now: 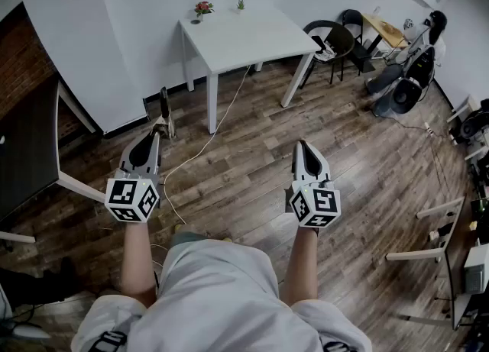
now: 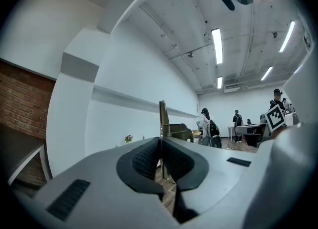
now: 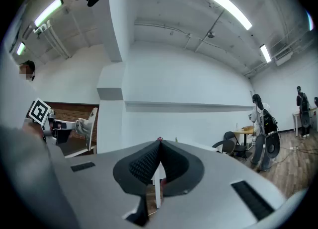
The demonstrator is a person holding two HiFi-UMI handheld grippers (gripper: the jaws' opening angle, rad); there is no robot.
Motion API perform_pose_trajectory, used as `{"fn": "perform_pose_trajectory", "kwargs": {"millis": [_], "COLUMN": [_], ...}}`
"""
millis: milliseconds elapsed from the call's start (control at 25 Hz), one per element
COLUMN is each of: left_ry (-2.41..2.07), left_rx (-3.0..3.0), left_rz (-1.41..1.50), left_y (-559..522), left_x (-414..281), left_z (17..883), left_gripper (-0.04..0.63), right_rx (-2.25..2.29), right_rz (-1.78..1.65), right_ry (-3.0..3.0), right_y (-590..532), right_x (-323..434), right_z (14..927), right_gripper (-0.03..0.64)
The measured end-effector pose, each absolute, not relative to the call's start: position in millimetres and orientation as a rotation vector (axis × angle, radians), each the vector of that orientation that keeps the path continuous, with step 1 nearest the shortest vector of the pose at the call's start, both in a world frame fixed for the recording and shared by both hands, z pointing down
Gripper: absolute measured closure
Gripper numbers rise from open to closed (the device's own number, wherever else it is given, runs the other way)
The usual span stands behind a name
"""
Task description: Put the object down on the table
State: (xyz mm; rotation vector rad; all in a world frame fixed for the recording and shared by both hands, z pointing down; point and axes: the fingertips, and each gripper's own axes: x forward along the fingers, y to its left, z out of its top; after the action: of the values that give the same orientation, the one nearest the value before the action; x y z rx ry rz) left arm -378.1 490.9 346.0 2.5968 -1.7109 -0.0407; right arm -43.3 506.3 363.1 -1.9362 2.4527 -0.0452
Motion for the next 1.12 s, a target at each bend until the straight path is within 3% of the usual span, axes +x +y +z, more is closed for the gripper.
{"fn": "perform_pose_trajectory", "kwargs": {"millis": [1120], "left_ry": [-1.63], "left_rx": [2.626], "left_rz": [0.016], "left_y": [464], "left_x": [-337], "left_z": [355], "left_gripper": [0.572], "right_rx": [-1.961], "right_rz": [-0.071], "right_ry": [2.429], "right_y": [495], "right_x": [-18], "right_z": [376], "right_gripper": [0.607]}}
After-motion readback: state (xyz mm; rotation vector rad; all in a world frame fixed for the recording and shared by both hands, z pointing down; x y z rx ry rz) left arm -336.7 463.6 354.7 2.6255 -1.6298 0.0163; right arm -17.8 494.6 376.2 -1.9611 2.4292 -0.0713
